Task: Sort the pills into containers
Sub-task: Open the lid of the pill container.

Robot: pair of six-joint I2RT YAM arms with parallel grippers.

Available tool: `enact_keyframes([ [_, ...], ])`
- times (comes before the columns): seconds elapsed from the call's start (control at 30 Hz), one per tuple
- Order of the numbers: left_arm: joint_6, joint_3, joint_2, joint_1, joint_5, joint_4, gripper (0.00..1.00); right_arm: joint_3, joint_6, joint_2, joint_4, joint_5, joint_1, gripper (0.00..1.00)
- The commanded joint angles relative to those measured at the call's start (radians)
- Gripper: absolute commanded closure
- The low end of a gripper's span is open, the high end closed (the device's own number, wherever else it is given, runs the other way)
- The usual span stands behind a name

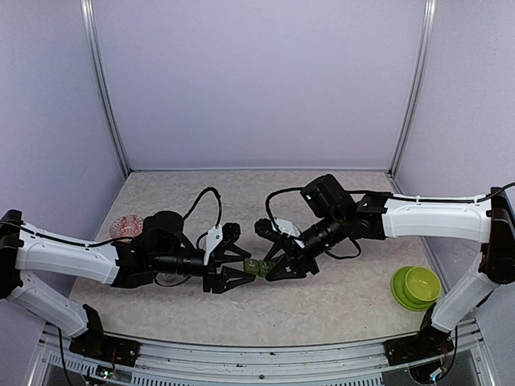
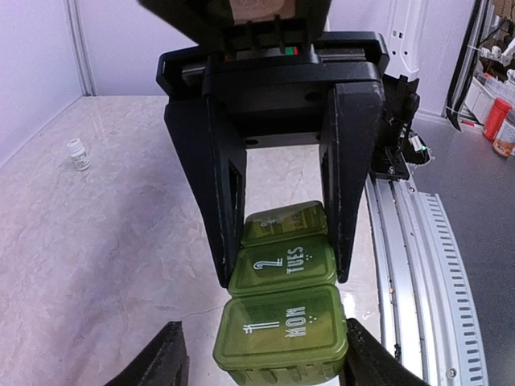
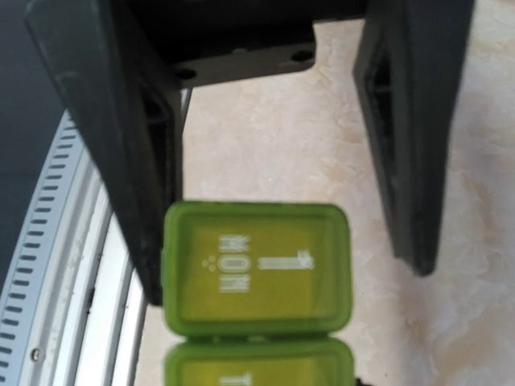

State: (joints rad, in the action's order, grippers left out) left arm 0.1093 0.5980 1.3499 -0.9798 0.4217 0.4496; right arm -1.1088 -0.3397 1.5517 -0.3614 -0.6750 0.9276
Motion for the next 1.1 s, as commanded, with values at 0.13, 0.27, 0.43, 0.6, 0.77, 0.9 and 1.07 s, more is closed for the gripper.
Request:
enact_keyframes([
  [0.13, 0.0, 0.034, 0.012, -0.003, 0.046, -0.029, 0.59, 0.011, -0.009, -0.028, 0.008, 0.02, 0.012, 0.69],
  [0.27, -0.001, 0.037, 0.015, -0.003, 0.048, -0.032, 0.75, 0.011, -0.01, -0.035, 0.009, 0.024, 0.012, 0.69],
  [0.43, -0.018, 0.039, 0.008, 0.003, 0.039, -0.027, 0.6, 0.006, -0.012, -0.03, 0.001, 0.027, 0.012, 0.69],
  [0.6, -0.043, 0.024, -0.017, 0.009, 0.004, -0.007, 0.2, 0.002, -0.011, -0.025, -0.008, 0.04, 0.012, 0.69],
  [0.77, -0.074, 0.019, -0.036, 0.023, -0.026, 0.005, 0.09, -0.007, -0.01, -0.011, -0.02, 0.047, 0.013, 0.69],
  [0.9, -0.108, 0.022, -0.04, 0.042, -0.044, 0.016, 0.01, -0.018, -0.011, 0.002, -0.035, 0.068, 0.02, 0.69],
  [1.07, -0.123, 0.03, -0.043, 0.055, -0.05, 0.014, 0.01, -0.022, -0.012, 0.012, -0.04, 0.081, 0.031, 0.69],
])
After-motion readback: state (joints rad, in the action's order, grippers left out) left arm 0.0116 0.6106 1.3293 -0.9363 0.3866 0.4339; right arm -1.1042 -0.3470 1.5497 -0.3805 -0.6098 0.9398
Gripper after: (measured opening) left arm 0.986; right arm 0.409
